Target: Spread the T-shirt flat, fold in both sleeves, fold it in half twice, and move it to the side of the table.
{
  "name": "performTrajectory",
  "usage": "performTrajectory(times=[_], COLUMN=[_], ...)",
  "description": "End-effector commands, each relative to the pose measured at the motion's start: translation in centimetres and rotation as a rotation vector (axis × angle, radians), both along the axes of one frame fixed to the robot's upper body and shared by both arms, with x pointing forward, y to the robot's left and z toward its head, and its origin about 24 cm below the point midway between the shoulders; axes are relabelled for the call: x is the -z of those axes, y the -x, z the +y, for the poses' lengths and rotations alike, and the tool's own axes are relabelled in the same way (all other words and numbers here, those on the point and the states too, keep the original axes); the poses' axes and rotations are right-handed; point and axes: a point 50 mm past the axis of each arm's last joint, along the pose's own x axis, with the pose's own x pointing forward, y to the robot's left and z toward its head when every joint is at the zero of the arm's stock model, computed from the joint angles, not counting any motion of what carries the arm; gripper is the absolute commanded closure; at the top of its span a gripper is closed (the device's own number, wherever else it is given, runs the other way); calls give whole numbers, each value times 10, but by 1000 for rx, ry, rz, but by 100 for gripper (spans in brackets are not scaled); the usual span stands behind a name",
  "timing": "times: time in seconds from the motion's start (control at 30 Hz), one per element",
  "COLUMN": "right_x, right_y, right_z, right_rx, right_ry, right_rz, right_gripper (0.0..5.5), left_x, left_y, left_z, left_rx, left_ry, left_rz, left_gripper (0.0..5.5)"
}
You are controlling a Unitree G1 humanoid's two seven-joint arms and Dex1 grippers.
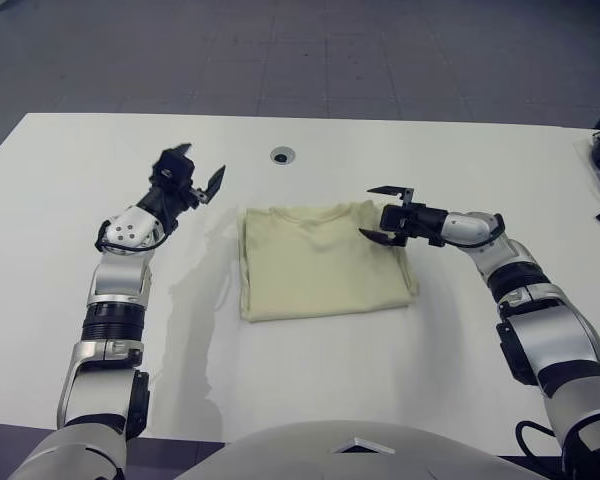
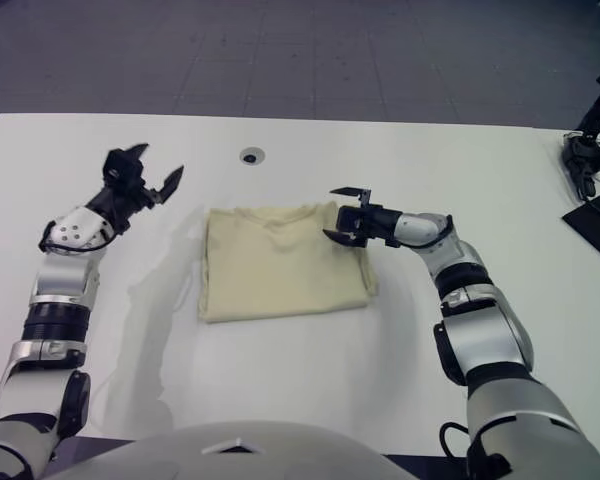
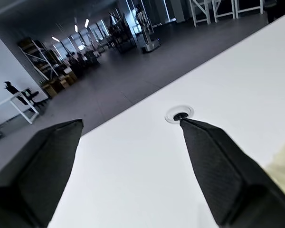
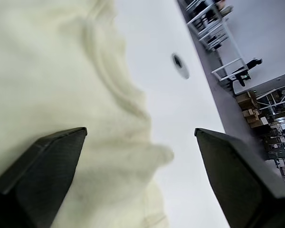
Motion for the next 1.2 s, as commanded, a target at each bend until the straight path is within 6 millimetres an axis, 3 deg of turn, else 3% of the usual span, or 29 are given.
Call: performTrajectory(times=[0.03,0.2,0.37,0.47,0.53,0.67,0.77,1.03,1.2], right_x=[8,13,12,8,2,-3,-4,19,9], right_y=[-5,-2,24,45,62,104,119,129,130], right_z=[2,-27,-74,-85,-77,-37,-18,15,39], right_rx=[-30,-52,-133,-226,-318,-525,-603,-674,-725], right_ry=[221,472,642,640,586,438,395,345,232], right_rz=[-13,-30,129,188,196,228,253,257,185], right_gripper=[47,10,10,10,10,10,10,10,10], left_x=[-9,-13,-20,-19,-22,-23,-19,-8,-6], left_y=[8,16,27,33,41,54,58,60,57], left_z=[-2,-10,-12,-16,-19,-30,-35,-46,-50], left_rx=[-17,7,18,34,56,120,144,177,186], left_ry=[-44,-64,-81,-97,-104,-126,-156,-145,-133], left_rz=[-52,-73,-95,-99,-113,-124,-113,-78,-73], left_gripper=[100,16,12,12,12,12,12,12,12])
